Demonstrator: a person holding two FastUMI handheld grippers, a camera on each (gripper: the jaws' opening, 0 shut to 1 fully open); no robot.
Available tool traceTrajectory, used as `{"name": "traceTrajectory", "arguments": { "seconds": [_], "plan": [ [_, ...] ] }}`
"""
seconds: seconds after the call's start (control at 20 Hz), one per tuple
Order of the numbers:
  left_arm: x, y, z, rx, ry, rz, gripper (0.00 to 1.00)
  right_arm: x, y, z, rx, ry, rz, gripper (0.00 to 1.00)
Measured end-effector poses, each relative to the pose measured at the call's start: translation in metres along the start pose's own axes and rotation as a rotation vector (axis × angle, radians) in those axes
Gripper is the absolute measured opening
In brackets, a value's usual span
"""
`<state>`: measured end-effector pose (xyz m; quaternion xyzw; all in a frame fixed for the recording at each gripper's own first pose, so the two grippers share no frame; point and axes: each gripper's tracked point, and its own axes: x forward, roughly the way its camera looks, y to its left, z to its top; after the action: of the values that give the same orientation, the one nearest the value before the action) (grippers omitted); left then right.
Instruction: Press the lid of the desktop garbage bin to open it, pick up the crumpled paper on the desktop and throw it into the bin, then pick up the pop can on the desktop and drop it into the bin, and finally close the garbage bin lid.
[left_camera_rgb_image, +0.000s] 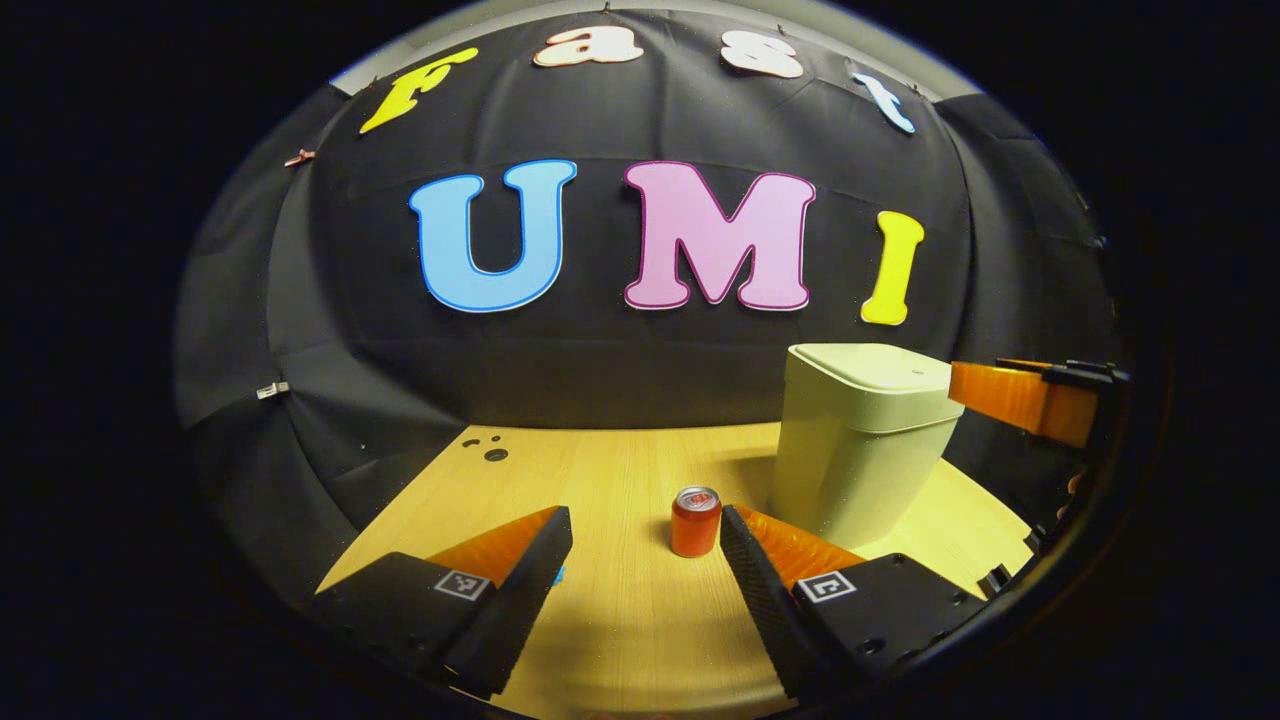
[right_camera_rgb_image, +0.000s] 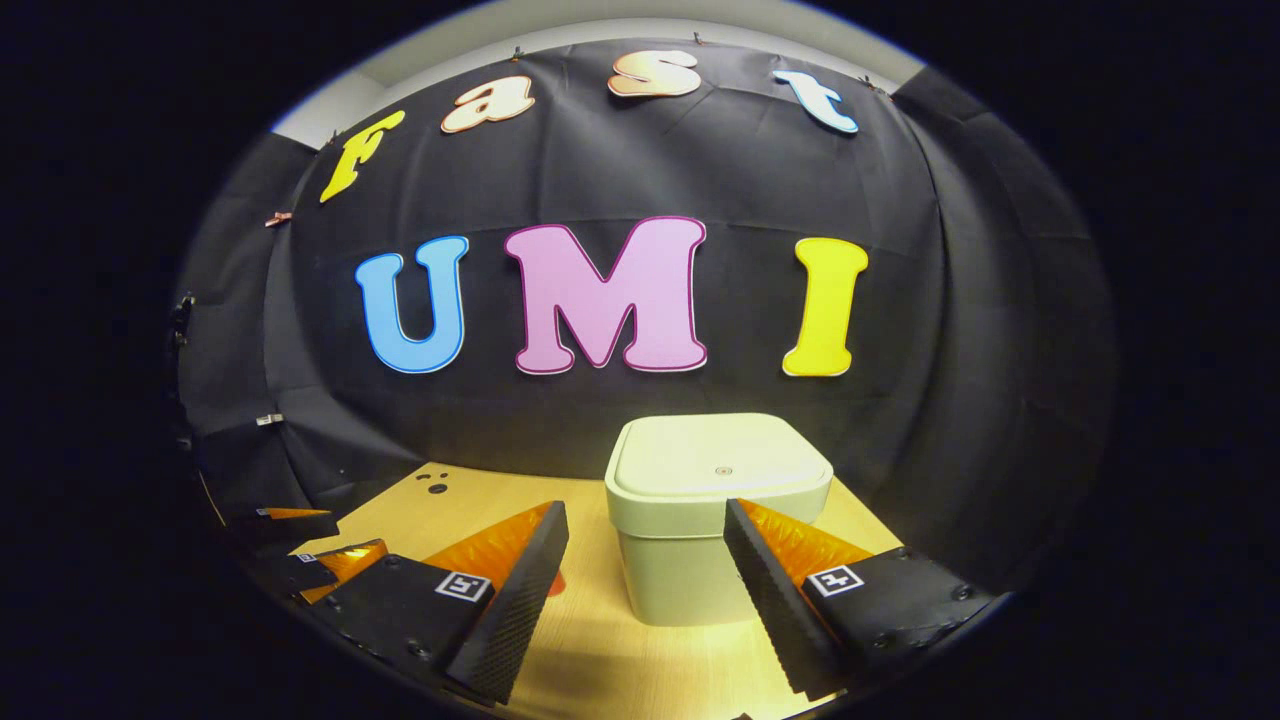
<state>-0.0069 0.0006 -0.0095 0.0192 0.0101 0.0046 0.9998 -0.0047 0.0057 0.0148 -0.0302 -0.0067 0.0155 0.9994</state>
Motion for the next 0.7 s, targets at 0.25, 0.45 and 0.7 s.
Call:
{"name": "traceTrajectory", "arguments": {
  "seconds": [0.25, 0.45, 0.7],
  "plan": [
    [0.002, 0.001, -0.004, -0.005, 0.007, -0.002, 0.96, 0.01, 0.001, 0.024, -0.053, -0.056, 0.013, 0.72],
    [0.006, 0.004, -0.004, -0.012, 0.005, 0.003, 0.96, 0.017, 0.006, 0.016, -0.049, -0.013, 0.027, 0.57],
    [0.011, 0.007, -0.005, -0.017, 0.008, 0.006, 0.96, 0.027, 0.005, 0.01, -0.056, 0.009, 0.027, 0.17]
  ]
}}
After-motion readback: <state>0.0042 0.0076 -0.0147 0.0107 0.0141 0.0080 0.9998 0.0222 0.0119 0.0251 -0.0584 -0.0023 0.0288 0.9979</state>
